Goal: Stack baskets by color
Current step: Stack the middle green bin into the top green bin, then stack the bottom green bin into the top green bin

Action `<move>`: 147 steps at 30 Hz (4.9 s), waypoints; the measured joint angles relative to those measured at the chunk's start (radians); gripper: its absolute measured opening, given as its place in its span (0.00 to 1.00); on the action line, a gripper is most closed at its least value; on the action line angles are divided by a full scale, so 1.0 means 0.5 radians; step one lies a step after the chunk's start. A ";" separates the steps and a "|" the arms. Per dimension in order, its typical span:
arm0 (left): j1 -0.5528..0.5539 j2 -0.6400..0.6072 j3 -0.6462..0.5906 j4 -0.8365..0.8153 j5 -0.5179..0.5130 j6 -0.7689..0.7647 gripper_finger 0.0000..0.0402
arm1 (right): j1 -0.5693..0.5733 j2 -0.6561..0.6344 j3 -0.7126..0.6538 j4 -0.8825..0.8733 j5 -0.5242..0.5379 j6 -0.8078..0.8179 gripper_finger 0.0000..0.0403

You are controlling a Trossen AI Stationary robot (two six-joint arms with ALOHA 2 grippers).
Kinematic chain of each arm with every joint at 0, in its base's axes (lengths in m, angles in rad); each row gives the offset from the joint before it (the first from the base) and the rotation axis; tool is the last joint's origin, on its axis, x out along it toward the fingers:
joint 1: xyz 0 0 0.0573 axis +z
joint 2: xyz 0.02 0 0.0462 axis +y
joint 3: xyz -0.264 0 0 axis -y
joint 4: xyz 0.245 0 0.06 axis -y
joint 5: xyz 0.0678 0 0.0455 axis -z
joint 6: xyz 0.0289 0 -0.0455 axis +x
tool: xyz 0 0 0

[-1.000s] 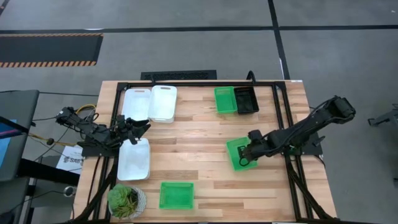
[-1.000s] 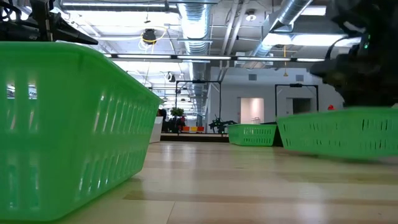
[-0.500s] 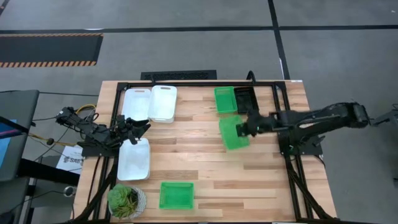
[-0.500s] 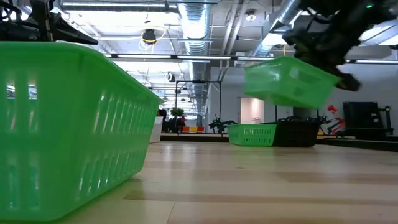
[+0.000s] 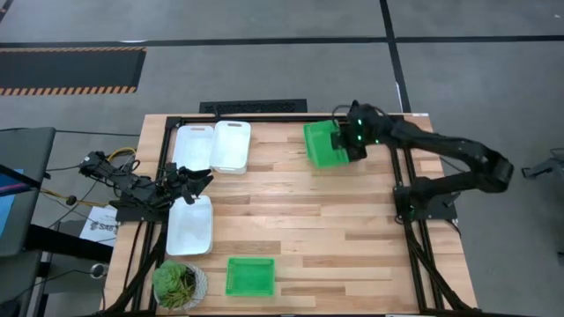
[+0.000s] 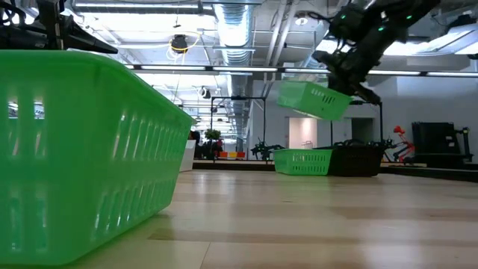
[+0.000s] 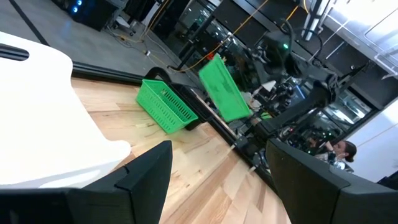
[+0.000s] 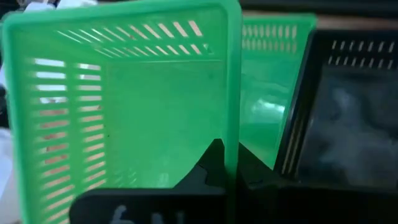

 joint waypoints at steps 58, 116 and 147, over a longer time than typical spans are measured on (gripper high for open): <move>0.000 0.000 -0.001 -0.001 0.005 0.048 0.62 | -0.232 0.912 0.503 -0.068 0.142 -0.148 0.03; 0.000 0.001 -0.001 -0.001 0.007 0.047 0.62 | -0.225 0.822 0.512 -0.152 0.155 -0.142 0.40; -0.001 0.001 -0.001 0.000 0.027 -0.006 0.62 | 1.475 1.212 0.519 1.422 0.179 -0.275 0.37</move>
